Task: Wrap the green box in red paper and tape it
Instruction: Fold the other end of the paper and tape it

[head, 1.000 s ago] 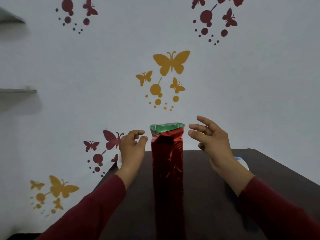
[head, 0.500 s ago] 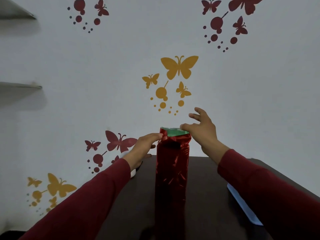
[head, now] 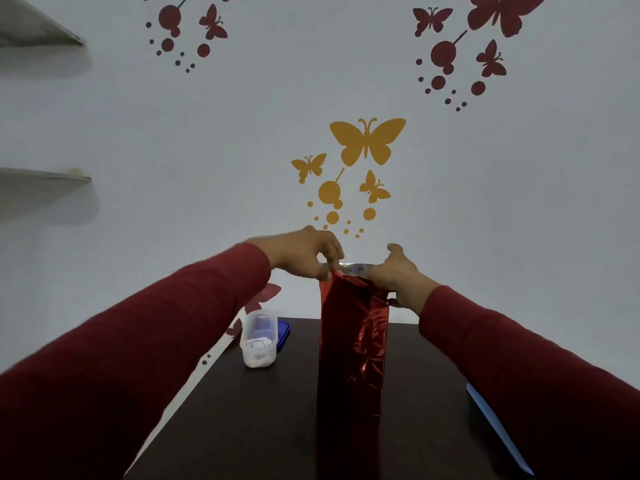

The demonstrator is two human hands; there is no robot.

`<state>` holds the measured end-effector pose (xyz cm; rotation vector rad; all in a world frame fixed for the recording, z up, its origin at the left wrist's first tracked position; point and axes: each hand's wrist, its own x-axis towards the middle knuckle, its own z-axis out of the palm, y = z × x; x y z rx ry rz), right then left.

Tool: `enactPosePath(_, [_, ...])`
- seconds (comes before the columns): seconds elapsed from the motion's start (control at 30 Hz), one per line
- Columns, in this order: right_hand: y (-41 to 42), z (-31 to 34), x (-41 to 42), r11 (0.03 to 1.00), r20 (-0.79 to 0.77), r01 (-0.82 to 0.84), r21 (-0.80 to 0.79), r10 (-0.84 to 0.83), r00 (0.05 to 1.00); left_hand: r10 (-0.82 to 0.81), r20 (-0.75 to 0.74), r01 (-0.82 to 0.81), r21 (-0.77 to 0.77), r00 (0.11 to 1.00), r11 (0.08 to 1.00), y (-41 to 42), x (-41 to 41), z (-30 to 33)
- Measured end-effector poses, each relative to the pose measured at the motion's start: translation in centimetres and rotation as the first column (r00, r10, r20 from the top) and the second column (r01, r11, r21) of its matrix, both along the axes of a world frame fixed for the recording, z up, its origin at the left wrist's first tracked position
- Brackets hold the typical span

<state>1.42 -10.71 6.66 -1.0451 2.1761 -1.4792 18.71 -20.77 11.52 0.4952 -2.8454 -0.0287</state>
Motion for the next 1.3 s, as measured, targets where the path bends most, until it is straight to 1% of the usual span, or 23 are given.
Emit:
enactPosePath(0.03, [0.0, 0.1, 0.0, 1.000, -0.014, 0.013, 0.002, -0.013, 1.000, 0.016, 0.009, -0.016, -0.007, 1.000, 1.000, 0.2, -0.1, 0.9])
enactPosePath(0.1, [0.0, 0.0, -0.1, 0.999, 0.008, 0.031, -0.020, -0.031, 0.999, 0.049, -0.030, -0.049, -0.003, 0.998, 0.999, 0.9, -0.2, 2.0])
enactPosePath(0.17, [0.1, 0.0, -0.4, 0.995, 0.113, 0.033, -0.092, -0.022, 0.993, 0.037, -0.096, -0.034, 0.036, 0.995, 0.999, 2.0, -0.1, 2.0])
enactPosePath(0.2, [0.2, -0.1, -0.6, 0.989, 0.181, 0.038, -0.143, -0.011, 0.983, 0.018, -0.104, -0.011, 0.063, 0.994, 0.998, 2.5, -0.2, 1.9])
enactPosePath(0.27, [0.8, 0.1, -0.9, 0.970, 0.292, 0.053, -0.238, 0.019, 0.956, -0.008, -0.021, 0.010, 0.067, 1.000, 0.998, 3.5, -0.6, 1.2])
enactPosePath(0.33, [1.3, 0.0, -1.0, 0.947, 0.376, 0.058, -0.315, 0.068, 0.924, 0.020, 0.062, -0.021, 0.029, 0.998, 0.999, 4.2, -1.7, 0.2])
enactPosePath(0.4, [2.1, -0.2, -1.1, 0.923, 0.453, 0.061, -0.380, 0.128, 0.882, 0.045, 0.049, -0.046, 0.010, 0.998, 0.999, 4.6, -3.4, -0.8])
enactPosePath(0.57, [3.4, -1.1, -1.4, 0.872, 0.585, 0.119, -0.475, 0.212, 0.783, 0.081, -0.098, -0.075, 0.055, 0.992, 0.996, 5.5, -7.2, -2.0])
enactPosePath(0.63, [3.8, -1.4, -1.5, 0.854, 0.619, 0.146, -0.500, 0.234, 0.749, 0.122, -0.146, -0.117, 0.044, 0.982, 0.992, 5.3, -7.8, -2.1])
enactPosePath(0.67, [4.0, -1.5, -1.7, 0.847, 0.628, 0.156, -0.508, 0.240, 0.740, 0.144, -0.195, -0.136, 0.052, 0.970, 0.989, 5.2, -8.0, -2.1])
enactPosePath(0.77, [4.5, -2.1, -2.1, 0.840, 0.641, 0.153, -0.520, 0.265, 0.720, 0.200, -0.423, -0.127, 0.195, 0.884, 0.973, 5.1, -7.8, -1.5])
enactPosePath(0.8, [4.7, -2.3, -2.2, 0.838, 0.649, 0.154, -0.524, 0.275, 0.710, 0.217, -0.479, -0.120, 0.227, 0.851, 0.967, 5.2, -7.8, -1.4])
enactPosePath(0.83, [4.8, -2.5, -2.3, 0.836, 0.656, 0.157, -0.526, 0.282, 0.700, 0.229, -0.495, -0.131, 0.226, 0.838, 0.965, 5.3, -7.7, -1.3])
enactPosePath(0.87, [4.8, -2.6, -2.4, 0.834, 0.662, 0.161, -0.528, 0.286, 0.693, 0.247, -0.458, -0.171, 0.202, 0.854, 0.964, 5.5, -7.6, -1.2])
enactPosePath(0.9, [4.9, -2.7, -2.3, 0.832, 0.667, 0.166, -0.530, 0.288, 0.687, 0.273, -0.377, -0.224, 0.168, 0.885, 0.960, 5.8, -7.7, -1.2])
enactPosePath(0.97, [5.0, -2.8, -2.3, 0.834, 0.675, 0.174, -0.524, 0.281, 0.682, 0.308, -0.152, -0.301, 0.071, 0.939, 0.951, 6.2, -8.0, -1.5])
enactPosePath(1.0, [5.2, -2.8, -2.2, 0.838, 0.672, 0.172, -0.518, 0.275, 0.687, 0.298, -0.085, -0.296, 0.028, 0.951, 0.955, 6.4, -8.1, -1.4])
enactPosePath(1.03, [5.3, -2.8, -2.2, 0.845, 0.662, 0.161, -0.510, 0.266, 0.701, 0.271, -0.083, -0.271, 0.011, 0.959, 0.963, 6.5, -8.2, -1.2])
enactPosePath(1.07, [5.6, -2.7, -2.1, 0.855, 0.639, 0.137, -0.501, 0.258, 0.724, 0.235, -0.152, -0.231, 0.044, 0.960, 0.972, 6.5, -8.1, -0.7])
enactPosePath(1.1, [5.8, -2.7, -2.0, 0.866, 0.610, 0.107, -0.489, 0.251, 0.752, 0.205, -0.260, -0.178, 0.124, 0.944, 0.976, 6.6, -7.7, 0.0])
enactPosePath(1.17, [6.3, -2.4, -2.1, 0.881, 0.558, 0.058, -0.470, 0.246, 0.792, 0.195, -0.475, -0.068, 0.273, 0.858, 0.960, 6.6, -6.2, 1.4])
enactPosePath(1.23, [6.4, -2.3, -2.5, 0.886, 0.536, 0.047, -0.461, 0.235, 0.811, 0.229, -0.596, -0.050, 0.303, 0.769, 0.952, 6.0, -4.1, 2.2])
enactPosePath(1.3, [6.4, -2.2, -2.8, 0.885, 0.521, 0.043, -0.464, 0.233, 0.821, 0.282, -0.662, -0.086, 0.313, 0.695, 0.946, 4.9, -1.8, 1.7])
